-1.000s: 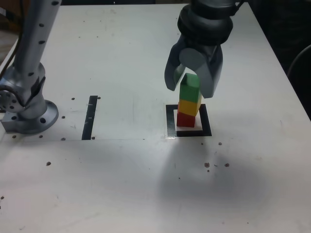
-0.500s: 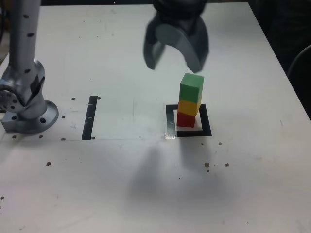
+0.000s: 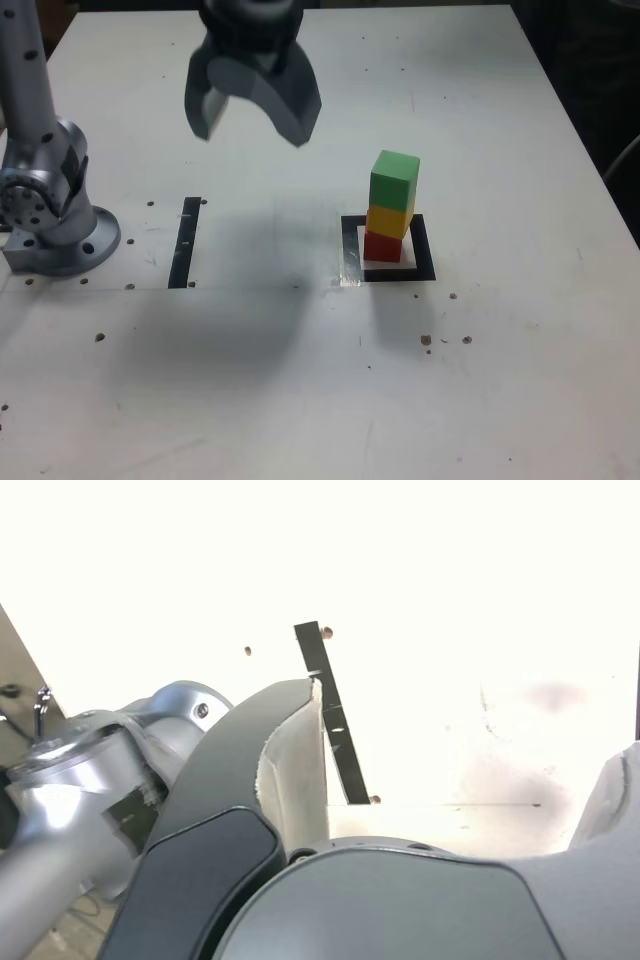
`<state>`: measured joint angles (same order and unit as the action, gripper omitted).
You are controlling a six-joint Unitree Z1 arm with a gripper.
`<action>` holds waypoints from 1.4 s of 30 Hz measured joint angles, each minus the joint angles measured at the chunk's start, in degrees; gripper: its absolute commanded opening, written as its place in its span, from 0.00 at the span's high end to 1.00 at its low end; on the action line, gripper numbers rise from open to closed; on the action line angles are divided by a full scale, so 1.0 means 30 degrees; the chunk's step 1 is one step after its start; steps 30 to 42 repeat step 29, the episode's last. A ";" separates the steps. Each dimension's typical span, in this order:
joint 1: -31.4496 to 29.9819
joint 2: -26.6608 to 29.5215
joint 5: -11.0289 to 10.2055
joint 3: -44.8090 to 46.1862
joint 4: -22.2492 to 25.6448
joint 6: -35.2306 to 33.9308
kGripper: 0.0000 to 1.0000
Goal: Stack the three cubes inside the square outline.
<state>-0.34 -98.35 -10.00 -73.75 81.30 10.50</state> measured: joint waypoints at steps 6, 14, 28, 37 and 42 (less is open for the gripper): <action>0.0000 0.1078 0.1109 0.3930 -0.3603 -0.0068 0.00; 0.0747 0.2886 0.0465 0.7233 -0.3849 -0.0599 0.01; 0.0827 0.4142 0.1201 0.9998 -0.6181 -0.1754 0.01; 0.0827 0.4005 0.1187 0.9998 -0.6144 -0.1825 0.01; 0.0827 0.4005 0.1187 0.9998 -0.6144 -0.1825 0.01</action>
